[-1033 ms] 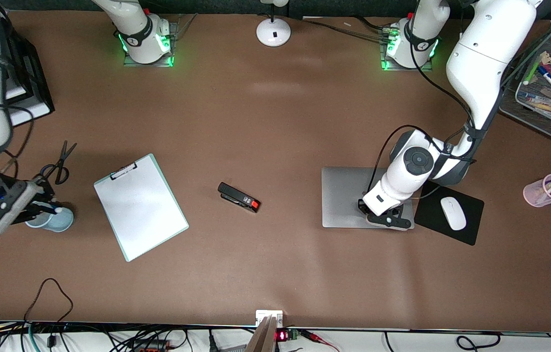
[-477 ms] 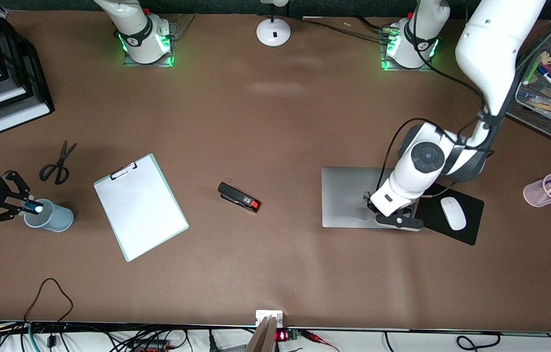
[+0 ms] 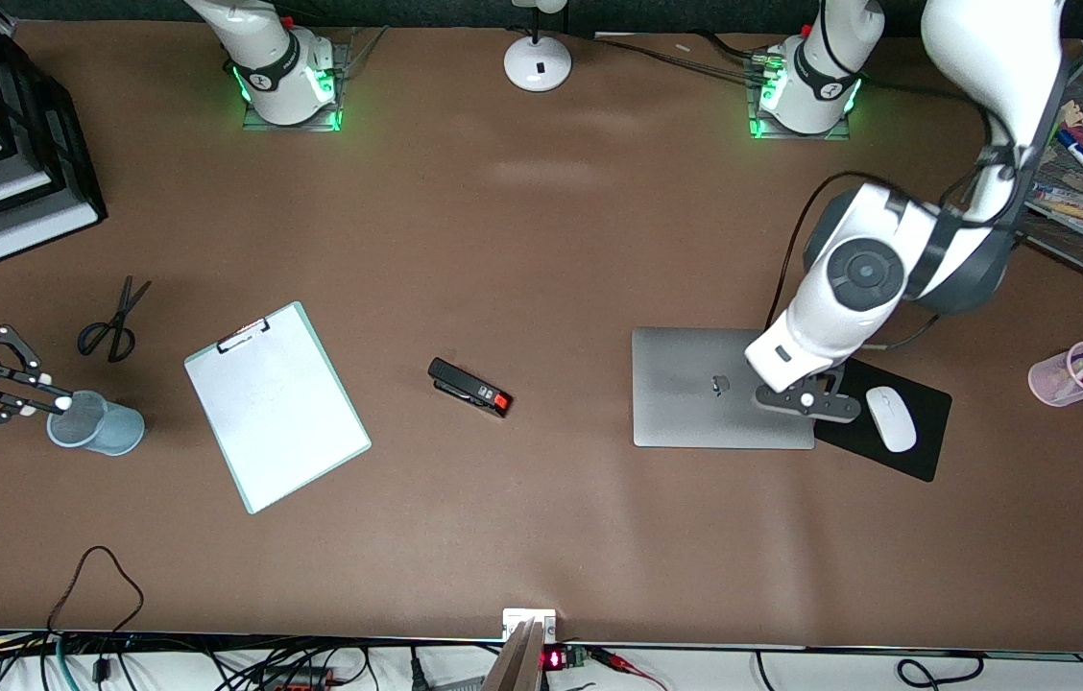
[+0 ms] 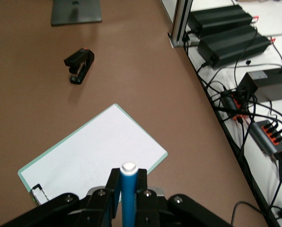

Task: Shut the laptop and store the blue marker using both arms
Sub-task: 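Press the laptop lid shut with the left gripper, then lift away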

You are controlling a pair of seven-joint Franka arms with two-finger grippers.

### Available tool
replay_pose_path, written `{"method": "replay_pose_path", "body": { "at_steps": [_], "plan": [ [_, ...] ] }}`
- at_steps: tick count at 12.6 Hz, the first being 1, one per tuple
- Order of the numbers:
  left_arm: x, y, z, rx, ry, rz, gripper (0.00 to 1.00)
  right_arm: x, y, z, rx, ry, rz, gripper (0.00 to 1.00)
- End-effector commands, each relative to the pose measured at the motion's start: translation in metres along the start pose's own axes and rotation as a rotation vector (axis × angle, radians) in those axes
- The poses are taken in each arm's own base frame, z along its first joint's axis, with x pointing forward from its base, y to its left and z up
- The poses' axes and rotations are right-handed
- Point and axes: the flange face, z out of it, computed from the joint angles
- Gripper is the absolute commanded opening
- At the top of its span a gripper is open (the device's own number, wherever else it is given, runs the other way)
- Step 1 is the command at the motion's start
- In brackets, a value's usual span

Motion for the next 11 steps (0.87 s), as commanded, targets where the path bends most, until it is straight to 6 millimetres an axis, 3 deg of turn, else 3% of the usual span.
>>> {"method": "replay_pose_path", "body": {
  "at_steps": [1, 3, 4, 6, 7, 11],
  "plan": [
    [-0.015, -0.014, -0.049, -0.030, -0.006, -0.007, 0.22, -0.021, 0.000, -0.014, -0.007, 0.124, -0.062, 0.00],
    [-0.018, -0.015, -0.071, -0.016, -0.027, -0.002, 0.58, -0.044, -0.006, -0.013, 0.031, 0.169, -0.064, 0.00],
    [-0.018, -0.017, -0.078, -0.015, -0.037, -0.004, 0.66, -0.054, -0.010, -0.015, 0.045, 0.184, -0.062, 0.00],
    [-0.018, -0.017, -0.090, -0.015, -0.019, -0.005, 0.91, -0.072, -0.013, -0.012, 0.056, 0.205, -0.073, 0.00],
    [-0.018, -0.015, -0.093, -0.020, -0.015, -0.006, 0.99, -0.085, -0.014, -0.010, 0.056, 0.218, -0.088, 0.00],
    [-0.026, -0.025, -0.121, -0.092, -0.011, 0.024, 1.00, -0.106, 0.003, -0.009, 0.019, 0.227, -0.130, 0.00]
  ]
}}
